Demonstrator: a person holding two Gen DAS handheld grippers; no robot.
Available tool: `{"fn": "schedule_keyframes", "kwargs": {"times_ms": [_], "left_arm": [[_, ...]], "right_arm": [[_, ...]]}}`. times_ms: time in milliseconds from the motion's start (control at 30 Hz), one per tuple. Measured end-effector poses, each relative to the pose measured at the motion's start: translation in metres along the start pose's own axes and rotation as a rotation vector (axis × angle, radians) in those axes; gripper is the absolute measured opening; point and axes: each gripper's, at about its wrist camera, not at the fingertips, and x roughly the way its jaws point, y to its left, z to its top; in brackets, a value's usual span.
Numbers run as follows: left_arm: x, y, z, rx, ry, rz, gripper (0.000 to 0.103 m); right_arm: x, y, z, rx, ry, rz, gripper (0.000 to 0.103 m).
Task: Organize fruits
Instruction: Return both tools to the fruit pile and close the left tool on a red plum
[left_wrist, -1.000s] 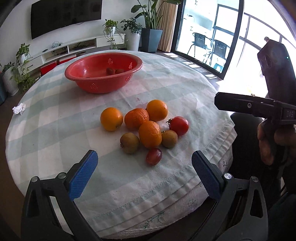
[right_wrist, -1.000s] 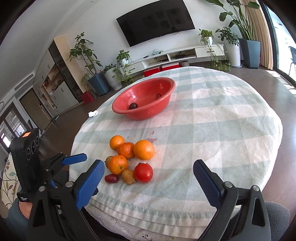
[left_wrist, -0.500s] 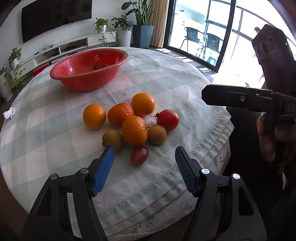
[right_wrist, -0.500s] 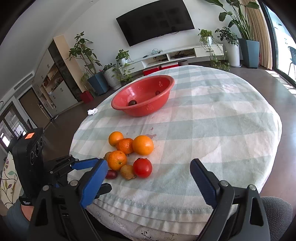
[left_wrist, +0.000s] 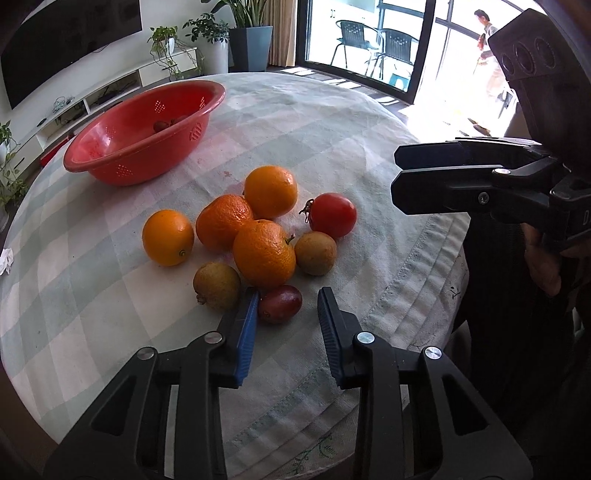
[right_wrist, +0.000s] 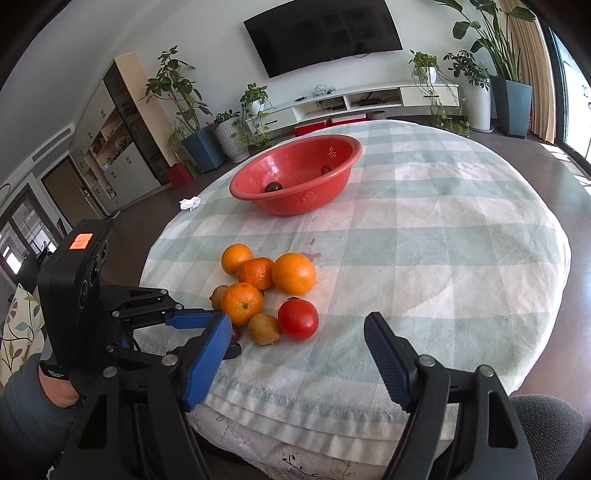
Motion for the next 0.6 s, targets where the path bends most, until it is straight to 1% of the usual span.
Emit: {"fn": "schedule_keyframes", "kwargs": {"times_ms": [167,267,600], "left_arm": [[0.0014,0.0011,0.0025,0.025,0.017,-0.002,0.03],[0.002,0.002,0.002,0.016,0.015,-0.006,0.022],[-0.0015,0.003,-0.003,-0.005,-0.001,-0.019,0.022]], "right_arm": [[0.0035,0.0018,-0.0002,-0.011,0.018,-0.003,0.075],[0.0032,0.0027,-0.002,-0.015,0.022,-0.007,0.074],[0.006,0.0036,-0.0028,-0.017,0.031,-0.021,0.073]]}}
